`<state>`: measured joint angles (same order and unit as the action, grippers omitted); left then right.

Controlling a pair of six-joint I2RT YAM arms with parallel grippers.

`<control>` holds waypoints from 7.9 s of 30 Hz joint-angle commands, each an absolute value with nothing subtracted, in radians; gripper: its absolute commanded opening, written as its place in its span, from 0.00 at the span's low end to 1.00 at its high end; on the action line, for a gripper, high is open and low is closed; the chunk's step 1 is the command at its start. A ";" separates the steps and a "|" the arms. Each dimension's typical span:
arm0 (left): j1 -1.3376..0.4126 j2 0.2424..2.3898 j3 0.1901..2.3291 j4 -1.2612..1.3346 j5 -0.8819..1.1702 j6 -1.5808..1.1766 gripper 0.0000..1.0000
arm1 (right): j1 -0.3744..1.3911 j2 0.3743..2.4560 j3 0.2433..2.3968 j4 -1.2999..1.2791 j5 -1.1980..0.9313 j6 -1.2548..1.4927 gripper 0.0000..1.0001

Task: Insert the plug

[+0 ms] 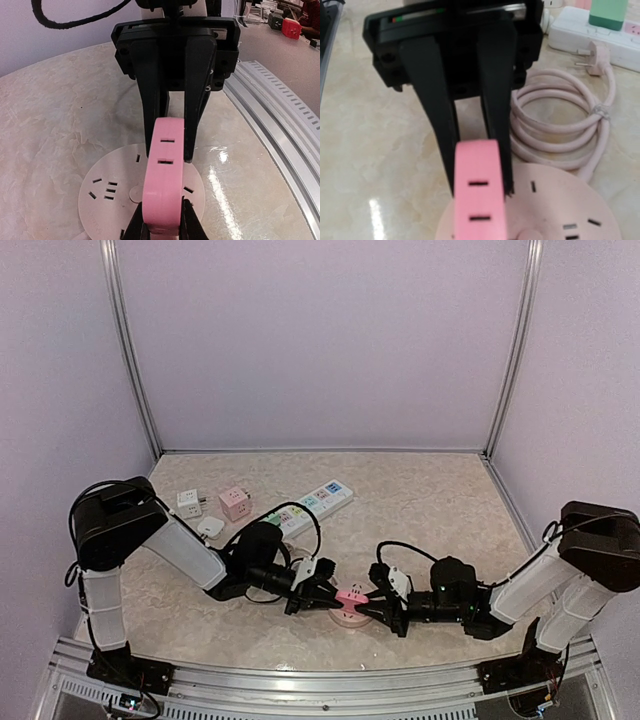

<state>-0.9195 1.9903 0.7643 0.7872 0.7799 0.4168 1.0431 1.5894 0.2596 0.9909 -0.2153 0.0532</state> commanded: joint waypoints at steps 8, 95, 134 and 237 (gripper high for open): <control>-1.014 2.014 0.738 0.782 0.644 0.545 0.67 | 1.069 1.613 0.278 0.791 -0.231 0.142 0.29; -0.524 1.697 1.128 -0.452 0.003 0.506 0.99 | 0.757 1.918 1.266 -0.759 0.344 0.396 0.44; -0.598 2.071 1.480 -0.605 0.026 0.520 0.88 | 0.858 1.733 1.375 -0.793 0.351 0.451 0.79; -0.088 2.016 1.926 -1.140 0.174 0.689 0.00 | 1.005 1.699 1.422 -0.714 0.408 0.278 0.87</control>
<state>-0.0853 2.2181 1.9217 -1.1358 0.0612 0.8631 0.9508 1.7775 1.4487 -0.8013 0.3870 0.3664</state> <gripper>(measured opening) 0.575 0.870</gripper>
